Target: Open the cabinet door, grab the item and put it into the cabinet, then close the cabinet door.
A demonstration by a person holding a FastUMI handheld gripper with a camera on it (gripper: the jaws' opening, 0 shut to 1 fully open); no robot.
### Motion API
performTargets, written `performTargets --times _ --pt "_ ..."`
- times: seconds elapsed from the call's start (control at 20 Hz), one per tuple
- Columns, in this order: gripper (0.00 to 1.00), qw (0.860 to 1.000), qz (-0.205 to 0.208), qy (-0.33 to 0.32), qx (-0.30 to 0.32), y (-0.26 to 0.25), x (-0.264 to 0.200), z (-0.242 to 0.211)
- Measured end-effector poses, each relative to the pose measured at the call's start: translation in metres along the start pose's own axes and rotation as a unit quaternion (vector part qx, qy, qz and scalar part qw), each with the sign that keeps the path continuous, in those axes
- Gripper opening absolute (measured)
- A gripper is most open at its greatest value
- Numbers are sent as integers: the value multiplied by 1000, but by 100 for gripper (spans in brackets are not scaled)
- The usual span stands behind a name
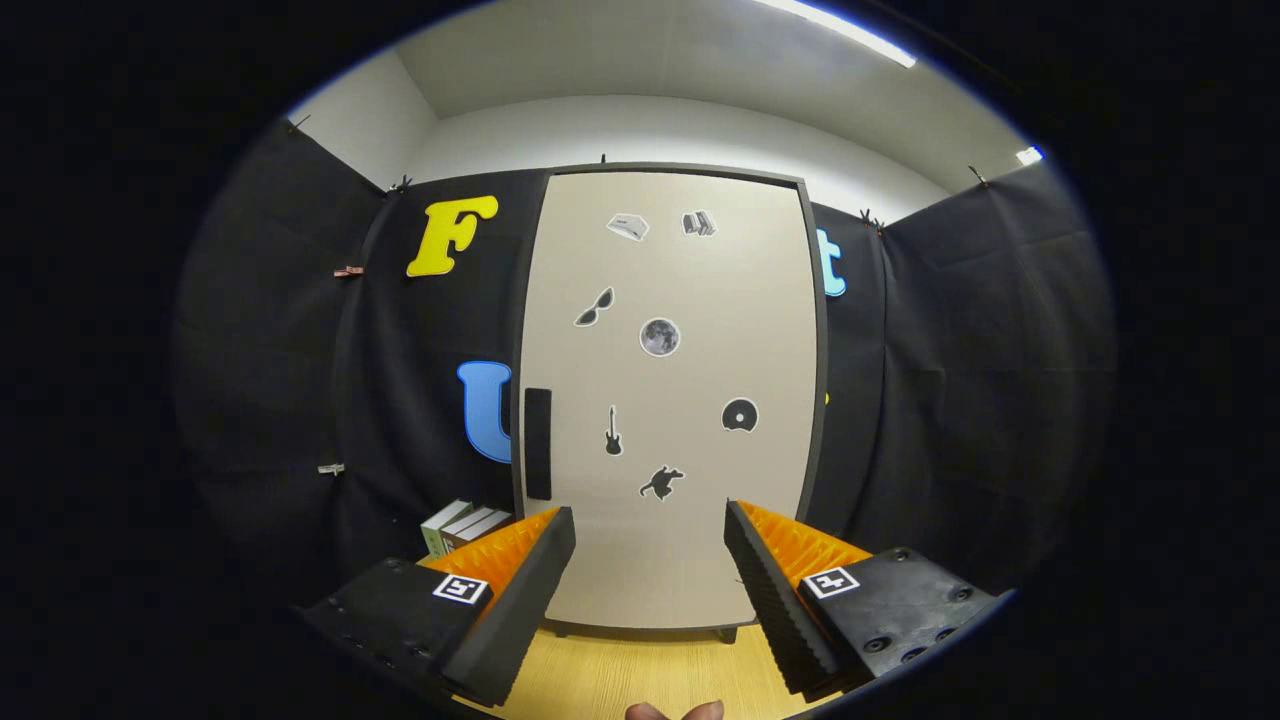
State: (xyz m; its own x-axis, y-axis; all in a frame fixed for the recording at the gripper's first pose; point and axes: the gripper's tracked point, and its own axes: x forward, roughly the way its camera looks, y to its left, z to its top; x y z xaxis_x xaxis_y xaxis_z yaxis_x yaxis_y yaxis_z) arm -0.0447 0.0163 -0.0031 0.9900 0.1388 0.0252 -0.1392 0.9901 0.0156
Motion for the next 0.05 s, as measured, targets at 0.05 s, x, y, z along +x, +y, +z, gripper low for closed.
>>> performTargets --times 0.05 --pt "98 1000 1 -1 0 0 0 0"
